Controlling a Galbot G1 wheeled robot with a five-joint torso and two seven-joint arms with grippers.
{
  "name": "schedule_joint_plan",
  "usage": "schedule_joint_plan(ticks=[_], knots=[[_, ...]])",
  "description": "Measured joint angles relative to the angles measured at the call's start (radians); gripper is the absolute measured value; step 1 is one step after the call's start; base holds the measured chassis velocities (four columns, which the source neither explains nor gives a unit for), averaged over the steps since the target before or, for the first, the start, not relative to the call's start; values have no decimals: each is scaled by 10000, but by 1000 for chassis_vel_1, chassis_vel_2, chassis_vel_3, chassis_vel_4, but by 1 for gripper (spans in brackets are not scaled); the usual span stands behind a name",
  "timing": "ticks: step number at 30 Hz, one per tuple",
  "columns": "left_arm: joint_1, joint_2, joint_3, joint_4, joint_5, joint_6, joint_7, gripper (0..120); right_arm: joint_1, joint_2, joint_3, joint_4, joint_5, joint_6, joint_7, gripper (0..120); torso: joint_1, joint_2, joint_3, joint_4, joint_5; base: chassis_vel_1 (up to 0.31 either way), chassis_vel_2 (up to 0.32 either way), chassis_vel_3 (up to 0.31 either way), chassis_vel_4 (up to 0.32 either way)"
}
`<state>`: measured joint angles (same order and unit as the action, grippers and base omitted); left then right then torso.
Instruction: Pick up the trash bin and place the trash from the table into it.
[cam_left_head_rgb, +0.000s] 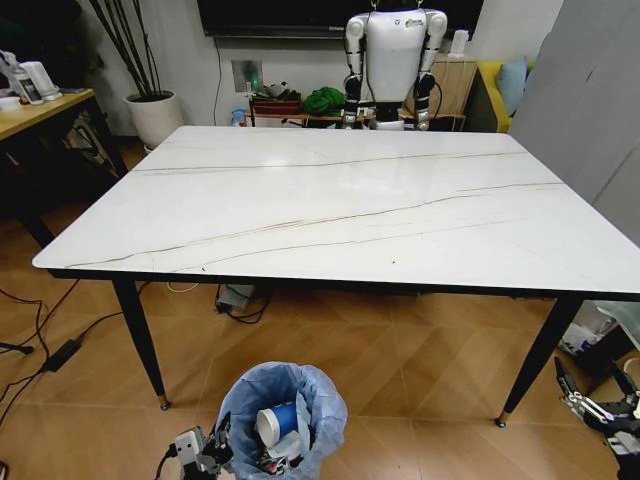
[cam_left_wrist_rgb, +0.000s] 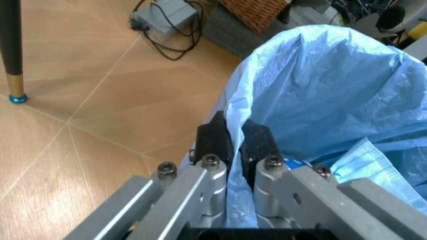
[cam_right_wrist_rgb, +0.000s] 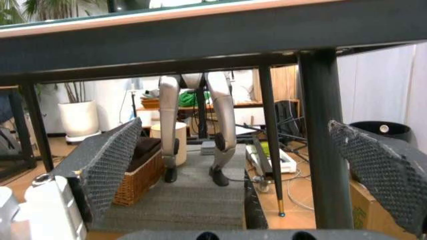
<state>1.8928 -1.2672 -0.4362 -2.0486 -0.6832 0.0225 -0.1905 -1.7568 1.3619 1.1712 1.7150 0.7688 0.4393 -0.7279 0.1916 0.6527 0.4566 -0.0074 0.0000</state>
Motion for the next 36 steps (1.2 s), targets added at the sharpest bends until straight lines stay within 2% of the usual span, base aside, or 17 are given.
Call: schedule_joint_plan(ticks=[36], knots=[[-109,-49,-172,134,-148,32,-6,0,-39,-6,58,35,-32,39,-225,100,-595,-1484,-890,0,0,0,0,0,0]])
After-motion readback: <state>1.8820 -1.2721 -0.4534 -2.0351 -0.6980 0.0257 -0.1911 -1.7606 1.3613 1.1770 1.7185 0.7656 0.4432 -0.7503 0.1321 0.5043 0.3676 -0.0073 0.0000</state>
